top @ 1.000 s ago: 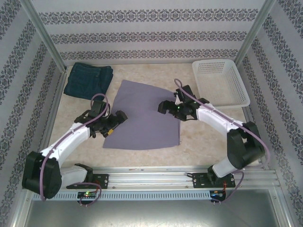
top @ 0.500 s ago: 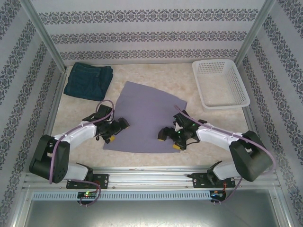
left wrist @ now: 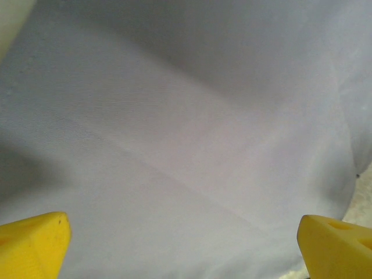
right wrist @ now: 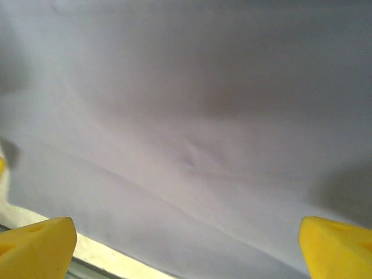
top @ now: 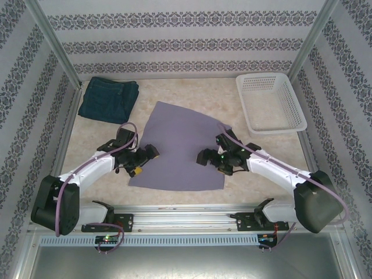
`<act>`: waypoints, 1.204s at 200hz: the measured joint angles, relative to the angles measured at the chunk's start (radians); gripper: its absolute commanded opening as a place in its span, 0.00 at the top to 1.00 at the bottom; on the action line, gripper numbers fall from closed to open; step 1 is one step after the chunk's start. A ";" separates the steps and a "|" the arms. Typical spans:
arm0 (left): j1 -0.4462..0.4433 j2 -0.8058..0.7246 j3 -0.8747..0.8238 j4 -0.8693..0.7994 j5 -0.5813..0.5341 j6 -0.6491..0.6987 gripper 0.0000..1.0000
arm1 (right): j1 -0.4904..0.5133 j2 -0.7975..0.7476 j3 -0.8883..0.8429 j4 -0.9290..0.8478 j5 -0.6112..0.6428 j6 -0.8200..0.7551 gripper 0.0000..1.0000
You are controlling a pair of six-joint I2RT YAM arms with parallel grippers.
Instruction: Fold and stack the skirts
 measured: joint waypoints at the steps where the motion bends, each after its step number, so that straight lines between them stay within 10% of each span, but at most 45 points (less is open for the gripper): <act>1: 0.000 0.000 0.000 0.000 0.001 0.000 0.00 | -0.001 0.001 0.003 0.002 0.001 0.000 0.02; 139: 0.053 0.170 0.004 0.207 -0.041 -0.036 0.00 | -0.097 0.658 0.562 0.093 0.116 -0.147 0.02; 177: 0.059 0.217 0.067 0.203 -0.058 0.010 0.00 | -0.129 0.564 0.488 0.103 0.127 -0.142 0.02; 241: 0.087 -0.120 -0.016 -0.024 -0.256 0.032 0.03 | -0.131 0.072 0.133 0.078 0.288 -0.039 0.02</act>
